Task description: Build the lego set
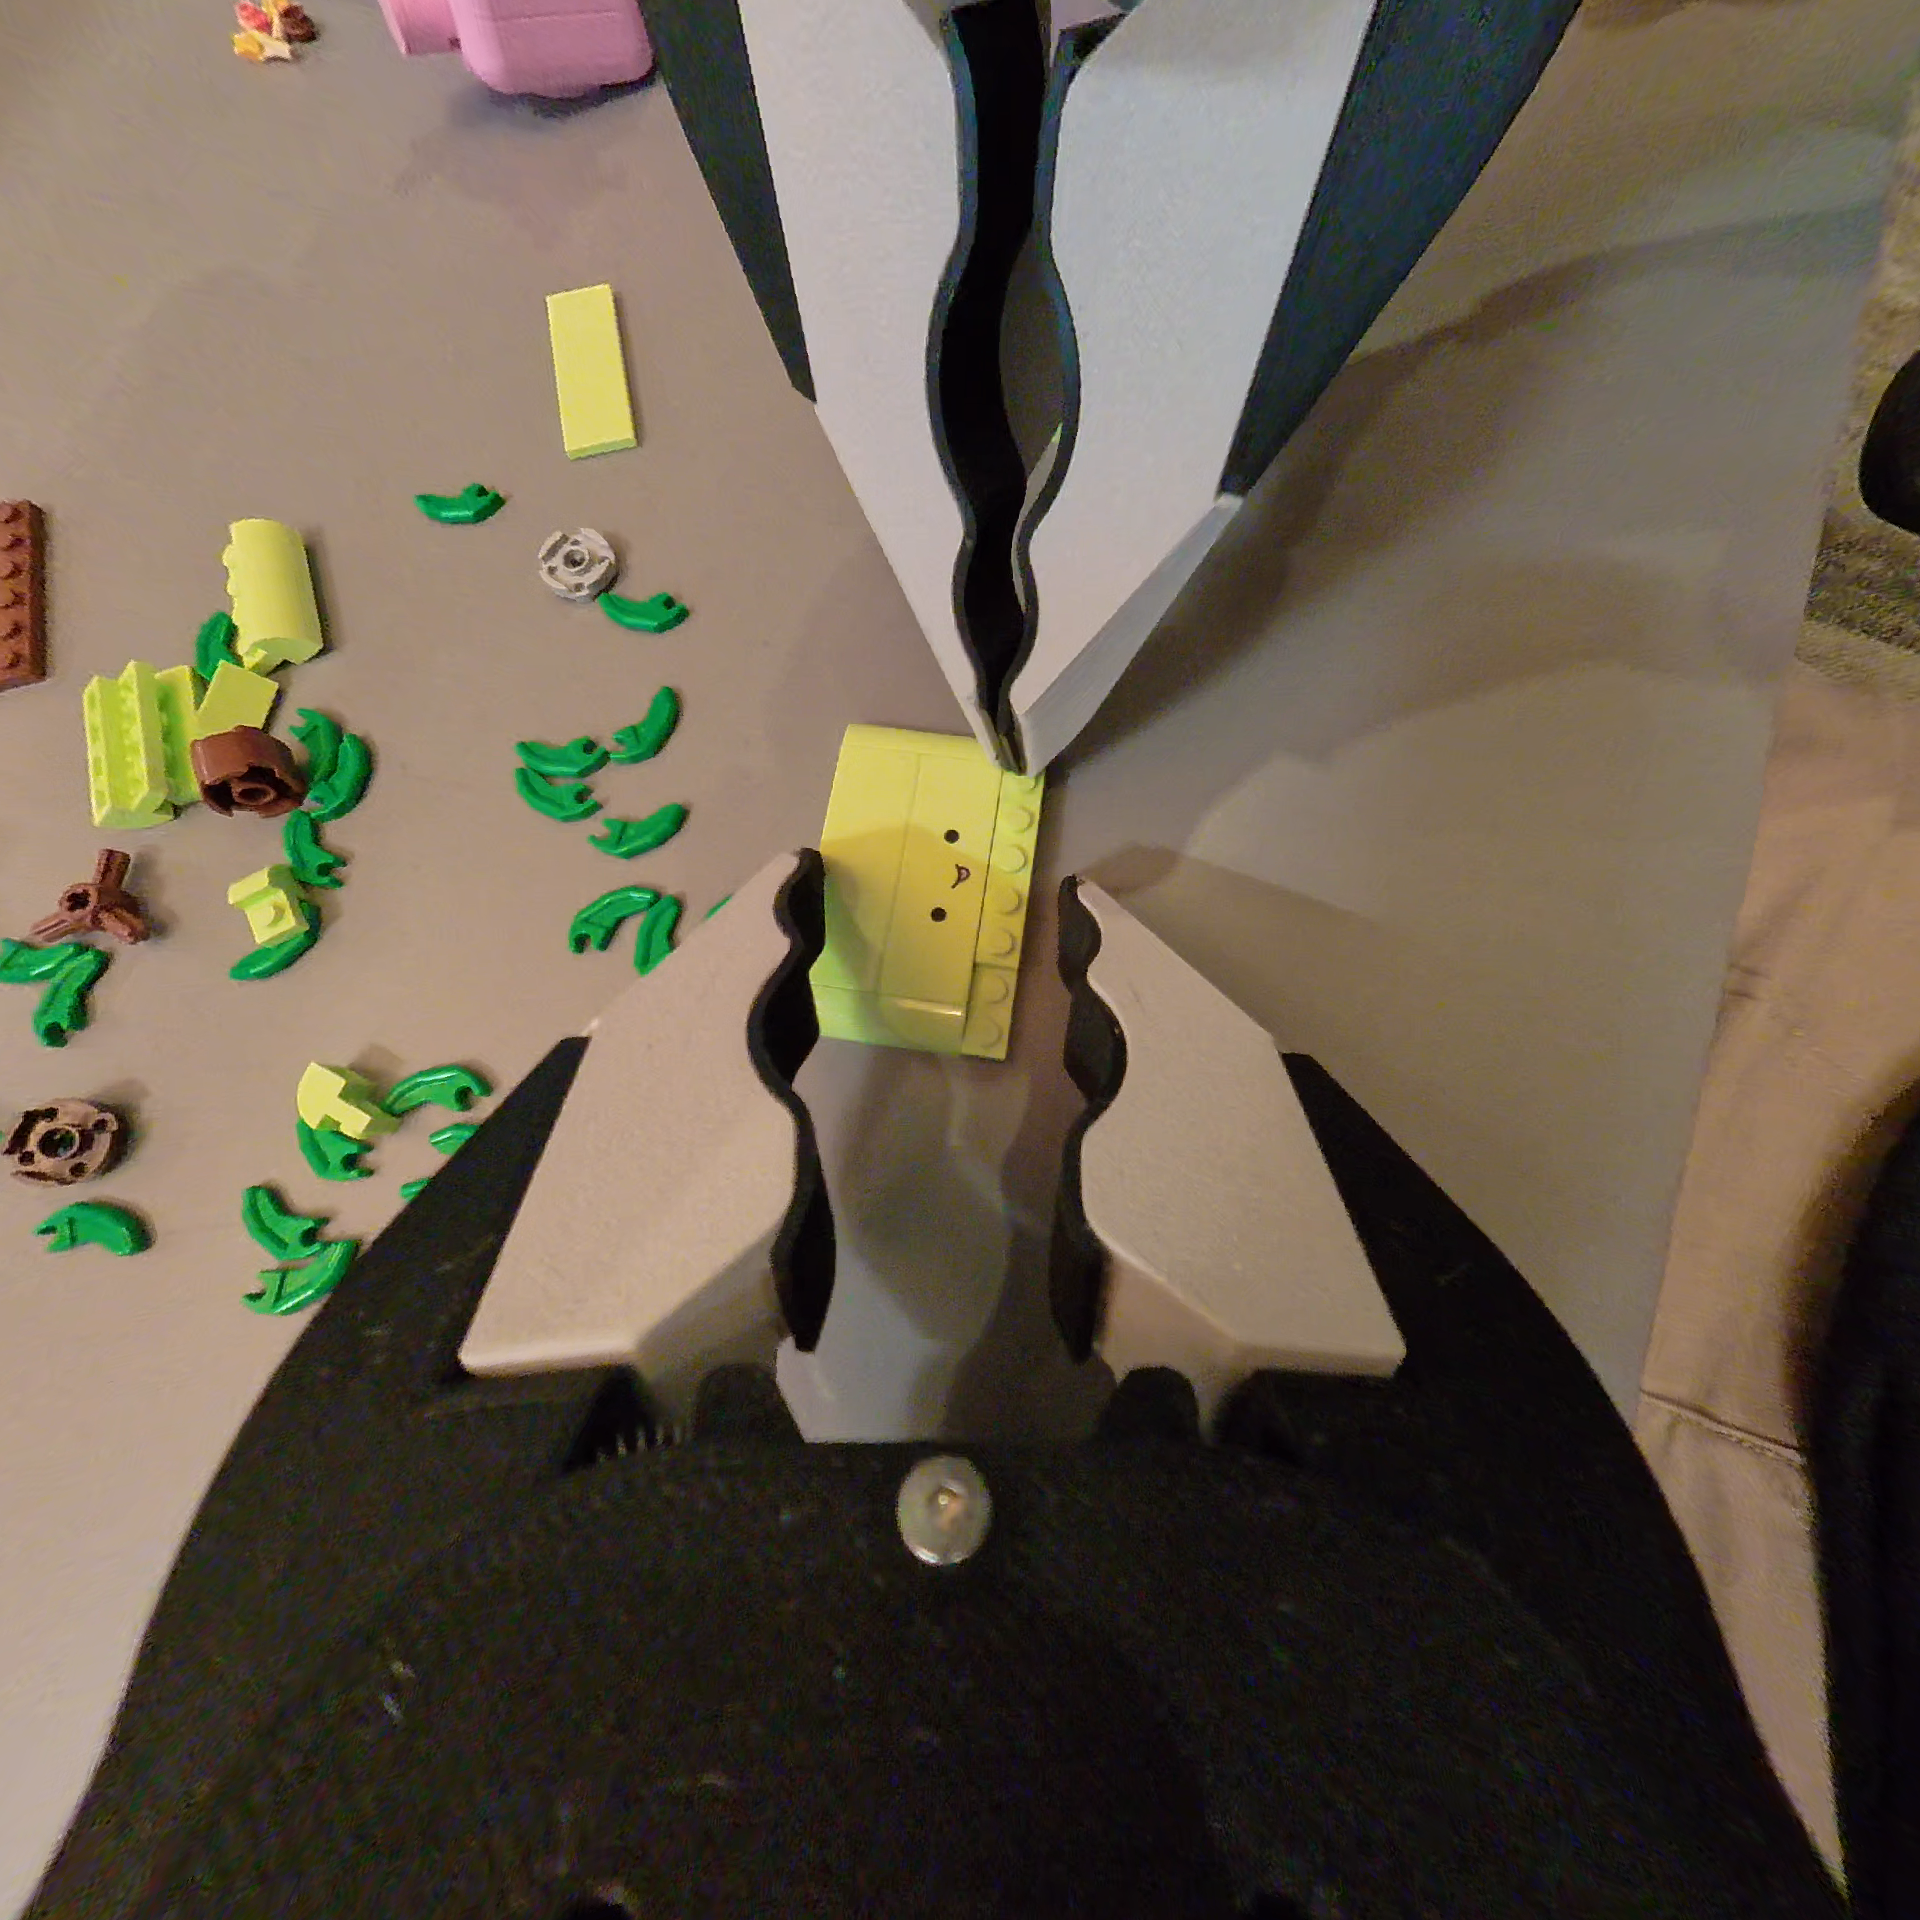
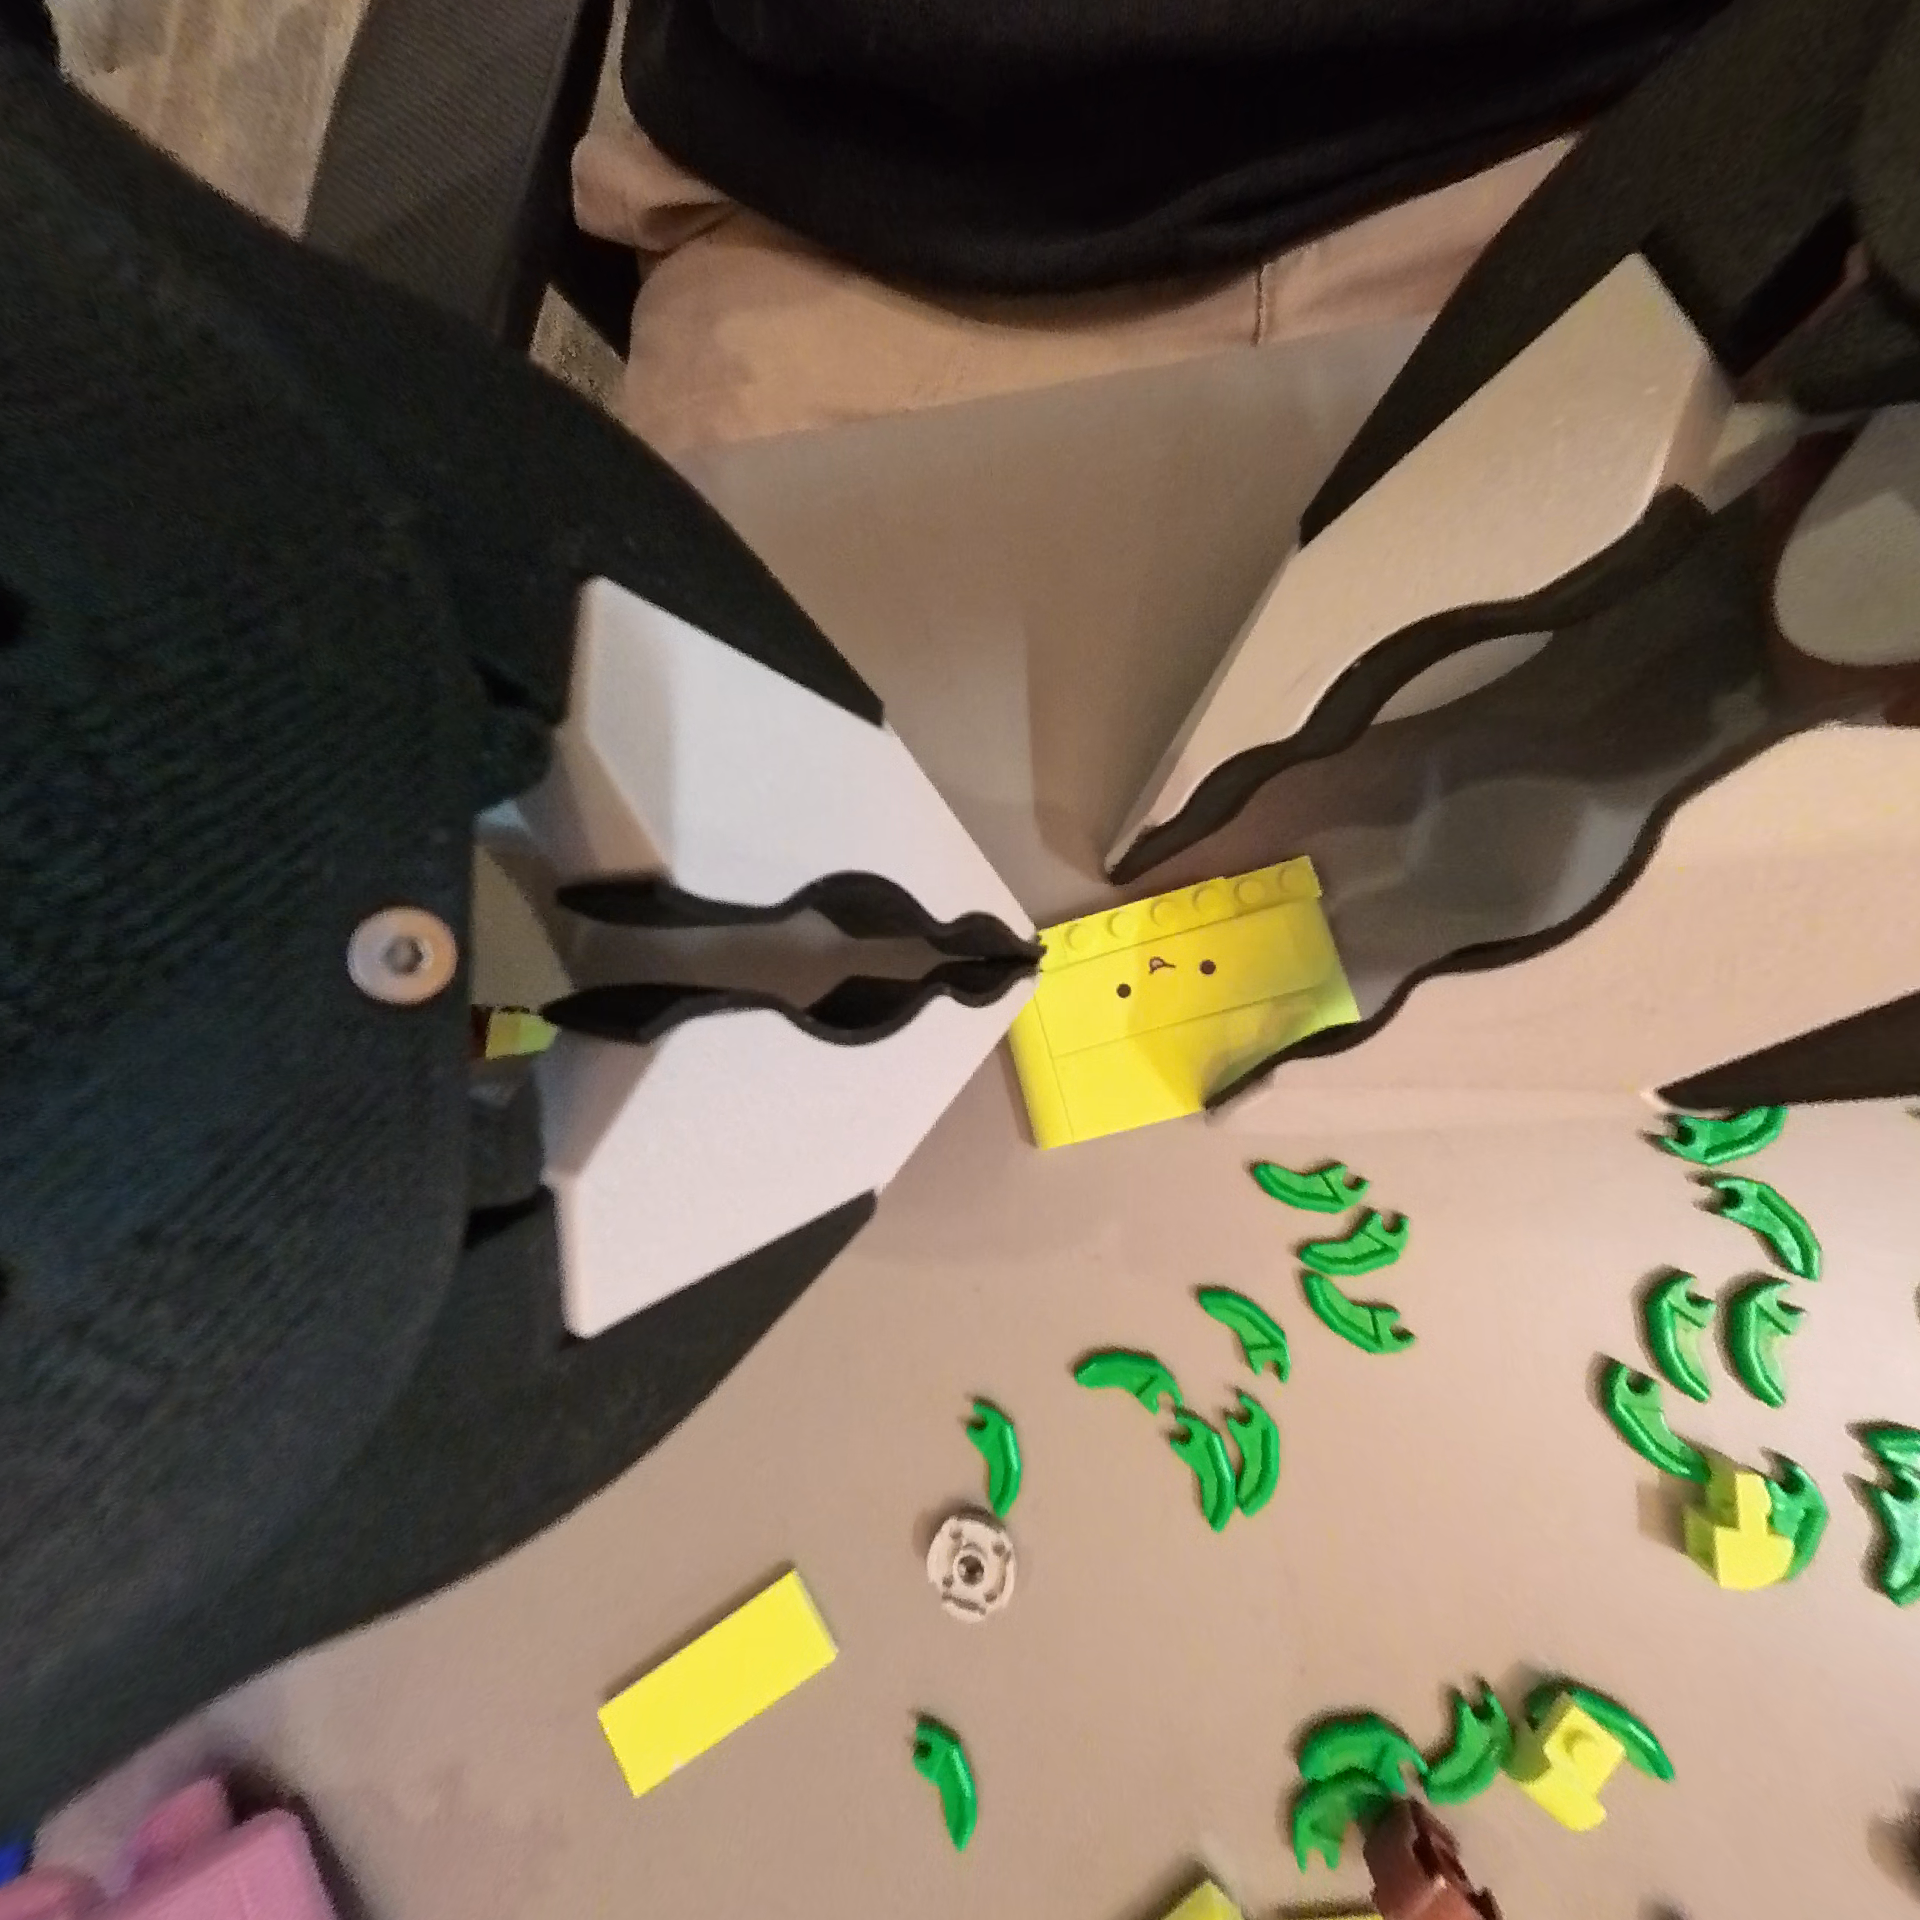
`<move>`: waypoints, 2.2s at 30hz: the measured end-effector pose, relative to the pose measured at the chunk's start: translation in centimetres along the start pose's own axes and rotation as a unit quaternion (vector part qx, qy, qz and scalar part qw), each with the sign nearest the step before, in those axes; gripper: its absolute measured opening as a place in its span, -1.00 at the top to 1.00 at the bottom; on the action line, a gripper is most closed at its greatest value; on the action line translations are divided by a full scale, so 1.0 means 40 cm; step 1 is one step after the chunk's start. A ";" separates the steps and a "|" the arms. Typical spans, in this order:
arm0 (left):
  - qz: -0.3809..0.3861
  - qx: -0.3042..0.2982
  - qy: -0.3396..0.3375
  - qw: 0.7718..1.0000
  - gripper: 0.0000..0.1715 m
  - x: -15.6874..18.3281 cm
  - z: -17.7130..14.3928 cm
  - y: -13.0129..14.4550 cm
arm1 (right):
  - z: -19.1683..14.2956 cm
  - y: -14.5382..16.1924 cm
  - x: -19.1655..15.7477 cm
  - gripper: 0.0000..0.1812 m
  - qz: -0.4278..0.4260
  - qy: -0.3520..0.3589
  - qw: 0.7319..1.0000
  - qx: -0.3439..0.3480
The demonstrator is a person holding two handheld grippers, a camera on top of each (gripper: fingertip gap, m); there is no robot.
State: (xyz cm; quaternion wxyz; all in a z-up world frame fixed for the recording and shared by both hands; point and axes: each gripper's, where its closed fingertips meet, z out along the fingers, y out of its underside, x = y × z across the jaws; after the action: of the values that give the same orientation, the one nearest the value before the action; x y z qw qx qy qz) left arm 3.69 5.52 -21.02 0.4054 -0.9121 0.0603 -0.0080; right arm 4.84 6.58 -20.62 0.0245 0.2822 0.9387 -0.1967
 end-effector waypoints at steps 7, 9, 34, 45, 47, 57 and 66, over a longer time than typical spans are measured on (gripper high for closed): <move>0.011 -0.004 -0.017 1.000 0.52 -0.004 0.002 0.002 | 0.001 0.000 0.000 1.00 -0.007 0.025 1.000 -0.013; 0.012 -0.004 -0.018 1.000 0.52 -0.004 0.003 0.001 | 0.001 -0.001 0.001 1.00 -0.010 0.044 0.999 -0.014; 0.046 -0.004 -0.038 0.998 0.55 0.004 0.002 0.002 | -0.064 -0.001 0.029 1.00 0.115 0.276 0.937 0.179; 0.144 0.022 0.004 0.989 0.48 0.082 -0.013 -0.002 | -0.115 0.042 -0.025 0.94 0.225 0.274 0.855 0.379; 0.138 0.029 -0.008 0.990 0.37 0.073 -0.016 -0.007 | -0.086 0.039 -0.027 0.88 0.226 0.250 0.872 0.356; 0.089 0.005 0.002 0.996 0.44 0.050 -0.005 0.001 | -0.002 0.034 -0.050 0.76 0.203 0.206 0.918 0.272; 0.094 0.005 0.000 0.996 0.46 0.051 -0.006 0.001 | 0.005 0.034 -0.058 0.81 0.211 0.178 0.921 0.274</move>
State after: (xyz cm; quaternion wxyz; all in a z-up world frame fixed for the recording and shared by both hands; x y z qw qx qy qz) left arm 5.68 5.07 -20.98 0.4086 -0.9005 0.1455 0.0299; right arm 7.51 6.33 -20.91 -0.1801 0.4999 0.7554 -0.3835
